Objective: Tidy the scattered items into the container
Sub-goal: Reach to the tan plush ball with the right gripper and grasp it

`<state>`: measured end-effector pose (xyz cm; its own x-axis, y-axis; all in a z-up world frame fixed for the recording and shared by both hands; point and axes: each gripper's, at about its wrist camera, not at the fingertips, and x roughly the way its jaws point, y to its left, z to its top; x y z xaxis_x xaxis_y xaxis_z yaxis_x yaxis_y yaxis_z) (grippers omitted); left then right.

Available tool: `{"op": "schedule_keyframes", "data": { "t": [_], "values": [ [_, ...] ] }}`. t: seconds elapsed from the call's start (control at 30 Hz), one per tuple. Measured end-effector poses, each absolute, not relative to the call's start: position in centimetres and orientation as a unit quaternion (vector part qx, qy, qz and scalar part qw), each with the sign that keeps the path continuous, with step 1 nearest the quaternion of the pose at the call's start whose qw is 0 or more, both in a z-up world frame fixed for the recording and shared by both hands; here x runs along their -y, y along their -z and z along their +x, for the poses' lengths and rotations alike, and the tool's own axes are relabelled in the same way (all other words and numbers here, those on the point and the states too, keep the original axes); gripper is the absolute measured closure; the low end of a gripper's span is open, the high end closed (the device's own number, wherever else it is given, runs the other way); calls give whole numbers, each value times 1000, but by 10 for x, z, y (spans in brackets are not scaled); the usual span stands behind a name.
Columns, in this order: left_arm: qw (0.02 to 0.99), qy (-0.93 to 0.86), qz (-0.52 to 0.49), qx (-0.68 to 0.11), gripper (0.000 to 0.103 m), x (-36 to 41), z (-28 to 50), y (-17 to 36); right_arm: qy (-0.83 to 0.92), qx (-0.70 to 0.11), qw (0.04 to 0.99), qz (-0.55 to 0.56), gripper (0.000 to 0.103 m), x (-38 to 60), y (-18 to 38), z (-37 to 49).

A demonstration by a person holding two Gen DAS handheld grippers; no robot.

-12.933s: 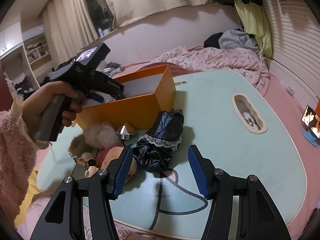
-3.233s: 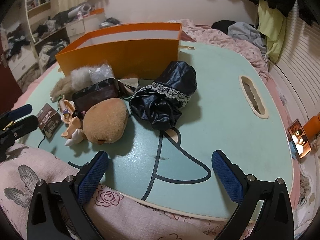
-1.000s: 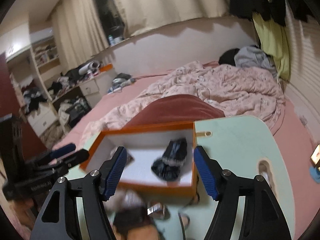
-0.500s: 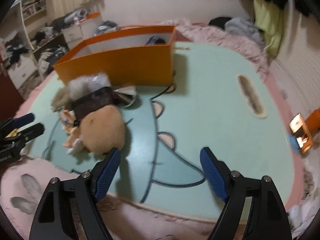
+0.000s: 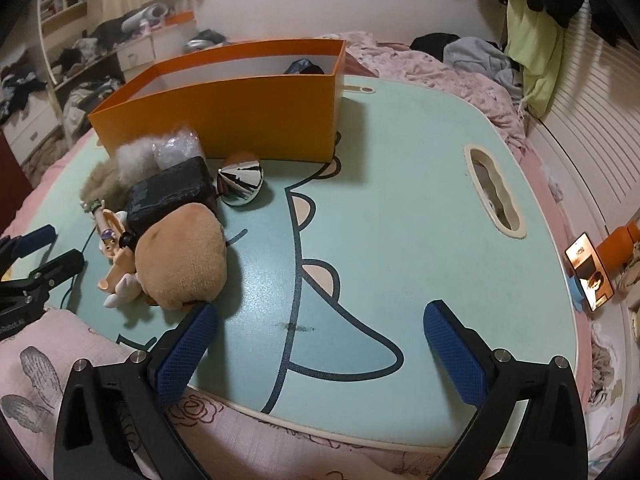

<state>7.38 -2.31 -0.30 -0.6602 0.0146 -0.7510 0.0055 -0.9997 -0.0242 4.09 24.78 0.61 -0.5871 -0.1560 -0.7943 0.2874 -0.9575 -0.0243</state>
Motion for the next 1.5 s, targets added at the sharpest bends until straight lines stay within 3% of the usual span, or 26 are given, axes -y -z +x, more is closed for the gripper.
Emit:
{"op": "schedule_keyframes", "data": {
  "t": [0.17, 0.97, 1.23, 1.3, 1.37, 1.5],
  "values": [
    [-26, -906, -422, 25, 0, 30, 68, 6, 889, -86, 150, 423, 0, -243, -5, 39],
    [-11, -910, -415, 21, 0, 35, 76, 0, 914, -82, 150, 367, 1, -242, -16, 54],
    [17, -957, -288, -21, 2, 28, 101, -32, 930, -134, 162, 303, 1, -222, -32, 77],
    [21, -962, -271, -26, 2, 28, 103, -36, 927, -119, 176, 307, 4, -225, -32, 74],
    [33, -964, -264, -19, 2, 30, 103, -38, 924, -107, 192, 313, 14, -229, -32, 71],
    [50, -968, -243, -19, 7, 32, 104, -39, 915, -112, 215, 323, 17, -221, -31, 68]
  ]
}}
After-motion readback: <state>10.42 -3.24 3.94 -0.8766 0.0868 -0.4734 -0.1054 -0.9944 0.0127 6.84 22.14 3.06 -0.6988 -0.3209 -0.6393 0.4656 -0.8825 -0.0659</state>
